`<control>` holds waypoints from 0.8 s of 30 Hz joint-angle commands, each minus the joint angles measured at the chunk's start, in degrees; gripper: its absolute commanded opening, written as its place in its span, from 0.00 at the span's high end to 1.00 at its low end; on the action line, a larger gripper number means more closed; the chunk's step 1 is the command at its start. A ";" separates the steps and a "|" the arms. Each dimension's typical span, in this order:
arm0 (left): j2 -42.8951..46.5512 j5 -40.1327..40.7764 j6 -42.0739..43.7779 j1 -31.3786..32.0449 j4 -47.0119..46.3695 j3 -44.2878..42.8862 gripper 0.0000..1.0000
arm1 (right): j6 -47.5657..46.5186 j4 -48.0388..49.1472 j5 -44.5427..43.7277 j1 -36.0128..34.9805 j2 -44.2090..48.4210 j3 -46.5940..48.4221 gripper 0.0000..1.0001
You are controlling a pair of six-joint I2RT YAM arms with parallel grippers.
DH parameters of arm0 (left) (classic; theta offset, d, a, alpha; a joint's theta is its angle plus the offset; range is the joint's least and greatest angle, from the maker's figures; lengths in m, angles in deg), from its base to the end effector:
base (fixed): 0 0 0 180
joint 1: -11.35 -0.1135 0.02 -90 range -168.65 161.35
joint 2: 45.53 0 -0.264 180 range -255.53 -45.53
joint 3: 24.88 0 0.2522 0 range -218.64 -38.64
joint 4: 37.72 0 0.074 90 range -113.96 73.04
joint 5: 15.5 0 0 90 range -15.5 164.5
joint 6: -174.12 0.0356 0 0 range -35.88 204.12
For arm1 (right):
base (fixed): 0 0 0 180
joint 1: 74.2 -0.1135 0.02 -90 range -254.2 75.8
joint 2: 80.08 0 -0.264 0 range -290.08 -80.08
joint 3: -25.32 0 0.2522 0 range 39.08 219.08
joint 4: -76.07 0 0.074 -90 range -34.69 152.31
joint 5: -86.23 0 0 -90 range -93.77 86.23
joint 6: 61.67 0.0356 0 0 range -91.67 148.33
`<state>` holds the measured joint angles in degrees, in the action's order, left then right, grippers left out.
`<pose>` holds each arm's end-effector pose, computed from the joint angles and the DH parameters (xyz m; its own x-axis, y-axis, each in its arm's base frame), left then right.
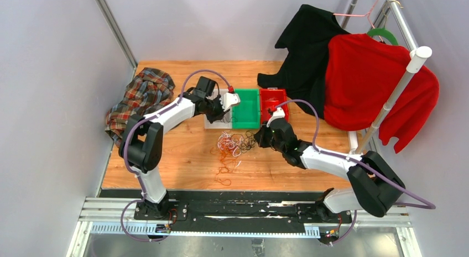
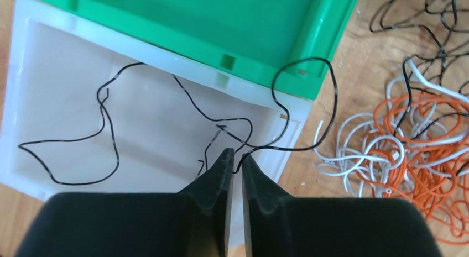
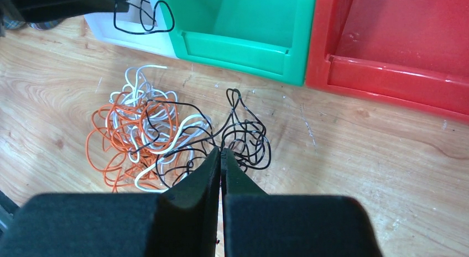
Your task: Untangle the cables
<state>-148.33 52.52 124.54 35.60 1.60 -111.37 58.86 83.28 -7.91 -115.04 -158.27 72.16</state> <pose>0.3419 -0.1686 0.2118 -0.2011 0.7500 -0.6301 0.9246 0.3578 0.1308 0.2145 0.1820 0.1959 -0.5725 0.1748 -0.8010 -0.3617 0.8229 0.4381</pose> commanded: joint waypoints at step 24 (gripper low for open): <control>-2.35 22.00 -4.95 1.28 -10.41 -1.26 0.51 | 1.84 -2.96 2.21 0.63 9.52 -1.18 0.99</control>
<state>-154.82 73.94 121.20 36.65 -10.95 -111.15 60.23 81.07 -6.45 -115.04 -150.34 70.34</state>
